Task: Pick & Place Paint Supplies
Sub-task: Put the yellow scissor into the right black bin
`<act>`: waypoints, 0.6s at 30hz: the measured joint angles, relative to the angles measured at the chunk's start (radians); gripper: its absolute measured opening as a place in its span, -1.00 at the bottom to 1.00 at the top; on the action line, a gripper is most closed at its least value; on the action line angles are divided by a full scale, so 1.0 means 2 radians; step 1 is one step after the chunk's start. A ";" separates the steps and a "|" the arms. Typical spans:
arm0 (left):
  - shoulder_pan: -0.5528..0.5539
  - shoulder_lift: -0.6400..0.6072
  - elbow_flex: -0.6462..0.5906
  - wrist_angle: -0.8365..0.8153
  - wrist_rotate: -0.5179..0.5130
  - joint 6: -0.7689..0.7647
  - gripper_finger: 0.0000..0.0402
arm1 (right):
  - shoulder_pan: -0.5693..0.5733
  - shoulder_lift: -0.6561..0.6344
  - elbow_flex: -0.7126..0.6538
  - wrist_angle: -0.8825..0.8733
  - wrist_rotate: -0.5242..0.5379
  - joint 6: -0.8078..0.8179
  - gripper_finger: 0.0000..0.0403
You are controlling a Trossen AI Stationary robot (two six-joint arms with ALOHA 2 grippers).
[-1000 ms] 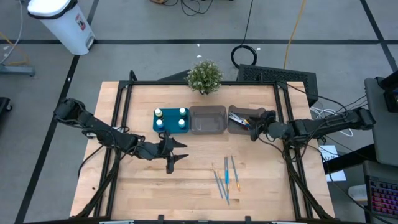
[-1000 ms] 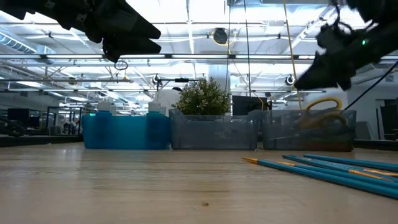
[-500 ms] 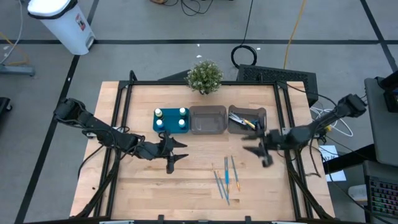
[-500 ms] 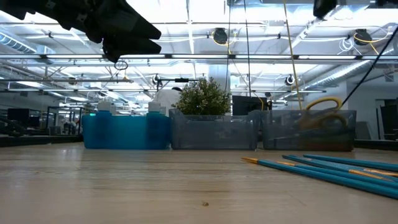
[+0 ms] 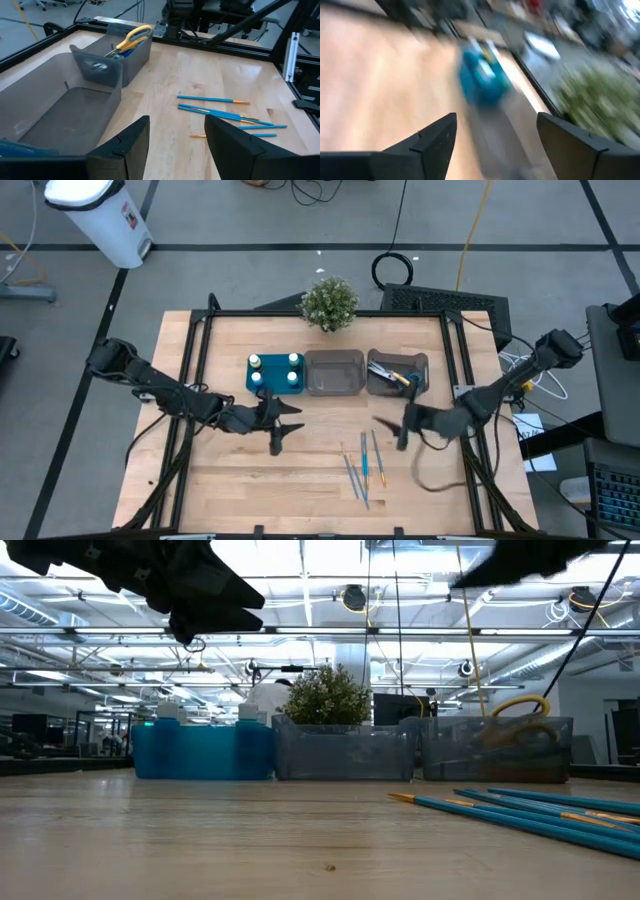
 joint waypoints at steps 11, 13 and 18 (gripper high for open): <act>0.003 0.000 0.000 -0.016 0.000 -0.025 0.02 | -0.070 -0.015 0.020 -0.439 0.006 0.387 0.21; 0.003 0.000 0.000 -0.016 0.001 -0.025 0.01 | -0.080 -0.021 0.008 -0.445 -0.006 0.404 0.16; 0.003 0.000 0.000 -0.016 0.001 -0.024 -0.02 | -0.101 -0.030 -0.016 -0.444 -0.024 0.412 0.05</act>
